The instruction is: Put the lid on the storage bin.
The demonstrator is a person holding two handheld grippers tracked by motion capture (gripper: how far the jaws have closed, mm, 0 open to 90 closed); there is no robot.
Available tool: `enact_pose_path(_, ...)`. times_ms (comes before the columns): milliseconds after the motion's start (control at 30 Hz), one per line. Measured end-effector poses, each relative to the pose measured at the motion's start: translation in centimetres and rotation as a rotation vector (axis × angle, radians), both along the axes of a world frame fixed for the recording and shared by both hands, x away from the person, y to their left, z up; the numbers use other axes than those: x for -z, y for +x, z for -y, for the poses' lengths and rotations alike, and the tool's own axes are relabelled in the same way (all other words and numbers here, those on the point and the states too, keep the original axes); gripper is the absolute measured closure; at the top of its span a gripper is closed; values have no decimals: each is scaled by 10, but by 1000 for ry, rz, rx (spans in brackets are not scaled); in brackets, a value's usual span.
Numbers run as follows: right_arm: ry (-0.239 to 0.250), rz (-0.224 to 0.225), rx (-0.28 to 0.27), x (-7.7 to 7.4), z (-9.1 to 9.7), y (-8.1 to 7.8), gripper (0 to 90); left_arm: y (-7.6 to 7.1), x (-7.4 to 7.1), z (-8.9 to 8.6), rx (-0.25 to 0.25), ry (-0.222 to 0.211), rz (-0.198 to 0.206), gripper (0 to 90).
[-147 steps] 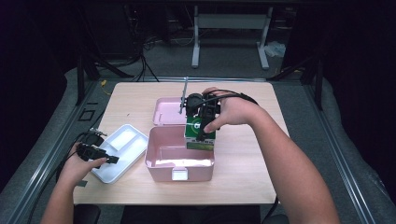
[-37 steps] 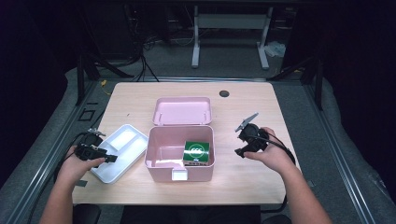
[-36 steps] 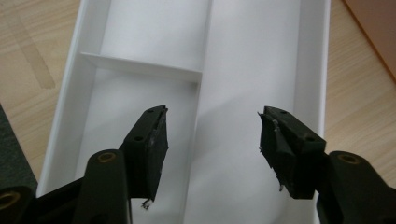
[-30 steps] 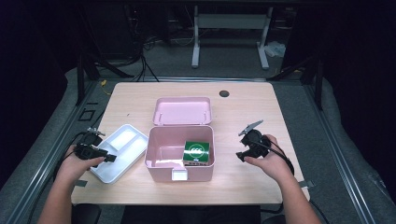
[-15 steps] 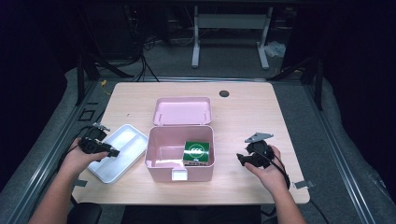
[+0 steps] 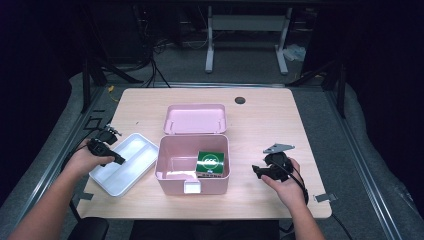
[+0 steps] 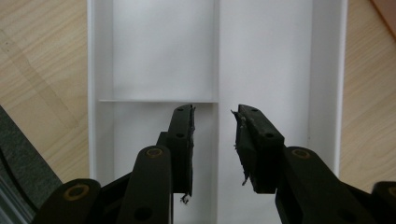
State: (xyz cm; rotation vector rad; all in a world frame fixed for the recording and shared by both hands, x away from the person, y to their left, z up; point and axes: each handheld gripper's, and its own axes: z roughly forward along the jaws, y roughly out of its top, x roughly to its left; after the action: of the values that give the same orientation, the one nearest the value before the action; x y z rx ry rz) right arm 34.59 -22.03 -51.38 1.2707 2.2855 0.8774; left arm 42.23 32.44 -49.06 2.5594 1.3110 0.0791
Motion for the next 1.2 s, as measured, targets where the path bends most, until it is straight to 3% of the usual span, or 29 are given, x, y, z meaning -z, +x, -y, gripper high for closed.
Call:
enact_pose_path(667,-23,-26,-14,7,-4,1,369,15,25,15,54,98,-113,808)
enact_pose_path(900,-17,-24,-17,8,-3,1,370,18,31,18,55,109,-143,833)
enact_pose_path(1200,-31,-32,-19,10,-5,2,370,19,34,20,47,109,-154,870)
